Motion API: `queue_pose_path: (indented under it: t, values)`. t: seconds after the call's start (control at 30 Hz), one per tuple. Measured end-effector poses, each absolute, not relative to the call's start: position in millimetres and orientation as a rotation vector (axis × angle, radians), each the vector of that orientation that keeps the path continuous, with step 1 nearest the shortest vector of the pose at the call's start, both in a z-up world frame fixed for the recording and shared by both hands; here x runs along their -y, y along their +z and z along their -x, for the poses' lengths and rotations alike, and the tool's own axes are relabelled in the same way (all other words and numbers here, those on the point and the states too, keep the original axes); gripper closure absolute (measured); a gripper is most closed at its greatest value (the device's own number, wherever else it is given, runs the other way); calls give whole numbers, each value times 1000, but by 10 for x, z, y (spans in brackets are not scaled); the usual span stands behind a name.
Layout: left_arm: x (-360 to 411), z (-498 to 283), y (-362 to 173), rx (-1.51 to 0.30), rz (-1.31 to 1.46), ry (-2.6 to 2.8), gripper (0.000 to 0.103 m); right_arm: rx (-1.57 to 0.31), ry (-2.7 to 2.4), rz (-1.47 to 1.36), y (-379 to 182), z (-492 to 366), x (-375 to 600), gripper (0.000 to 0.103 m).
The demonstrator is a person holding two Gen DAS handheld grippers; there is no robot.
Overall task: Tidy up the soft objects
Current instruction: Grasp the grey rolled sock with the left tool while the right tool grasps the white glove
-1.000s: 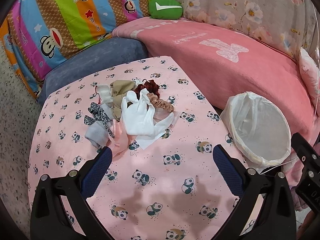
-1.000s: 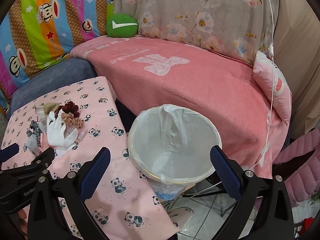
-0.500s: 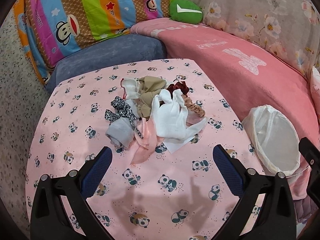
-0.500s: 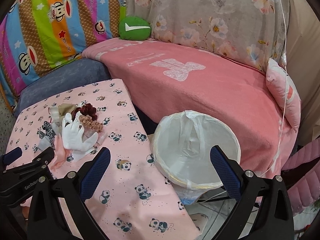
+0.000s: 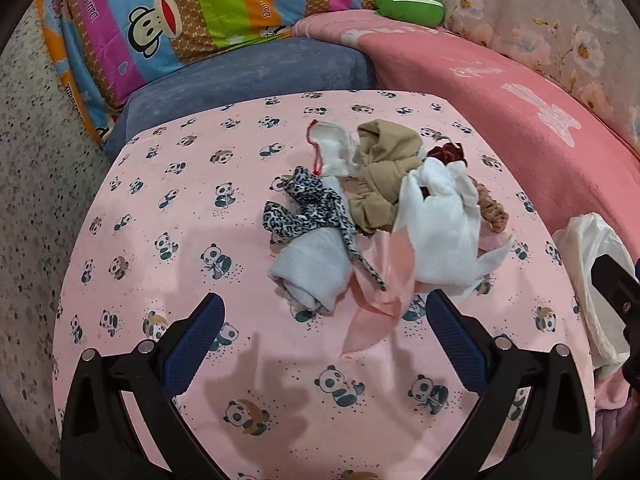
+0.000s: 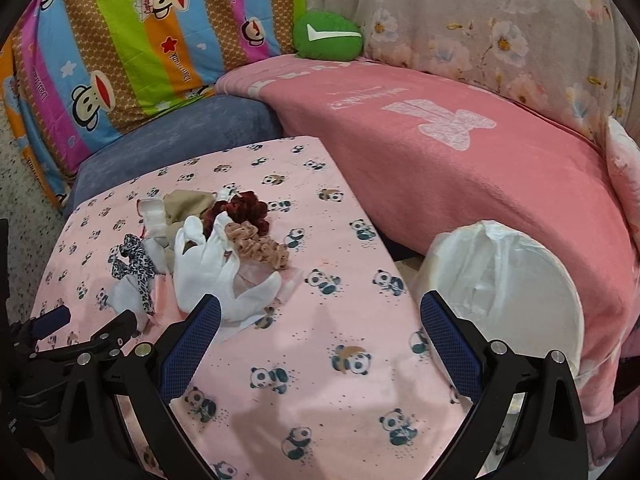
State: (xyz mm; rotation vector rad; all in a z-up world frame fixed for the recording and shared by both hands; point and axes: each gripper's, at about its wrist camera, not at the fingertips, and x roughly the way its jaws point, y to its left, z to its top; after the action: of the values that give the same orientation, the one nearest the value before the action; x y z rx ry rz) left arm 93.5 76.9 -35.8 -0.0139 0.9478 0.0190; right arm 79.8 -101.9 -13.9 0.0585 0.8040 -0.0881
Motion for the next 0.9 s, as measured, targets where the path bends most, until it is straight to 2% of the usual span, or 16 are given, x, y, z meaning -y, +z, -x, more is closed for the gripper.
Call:
queue_pose_path:
  t: [0.37,0.47,0.53,0.63,0.7,0.73,0.77,0.8,0.9]
  values:
    - [-1098,-1207,-578,-970,118,15,9,-864,28,-110,-479,-1298,591,18]
    - [-1102,-1244,-636,-986,131,-3,17,-885,48,-106,-590,-1387,499,23]
    - [-1090,-1258,-673,-1002,137,-18,29,-902,66,-107,-662,-1433,452,29]
    - [-1086,-1276,-692,-1012,153,-46,42,-930,91,-97,-753,-1478,396,51]
    - [-1065,-1264,-671,-1005,152,-64,50,-950,112,-98,-806,-1498,373,79]
    - [-1055,-1259,-659,-1002,148,-70,58,-959,119,-105,-824,-1499,375,85]
    - [-1042,-1252,-645,-1000,143,-78,62,-963,132,-119,-834,-1493,380,96]
    - [-1039,-1247,-634,-999,142,-83,68,-965,138,-126,-837,-1480,384,100]
    - [-1029,-1200,-587,-990,139,-88,78,-941,151,-114,-786,-1411,364,101]
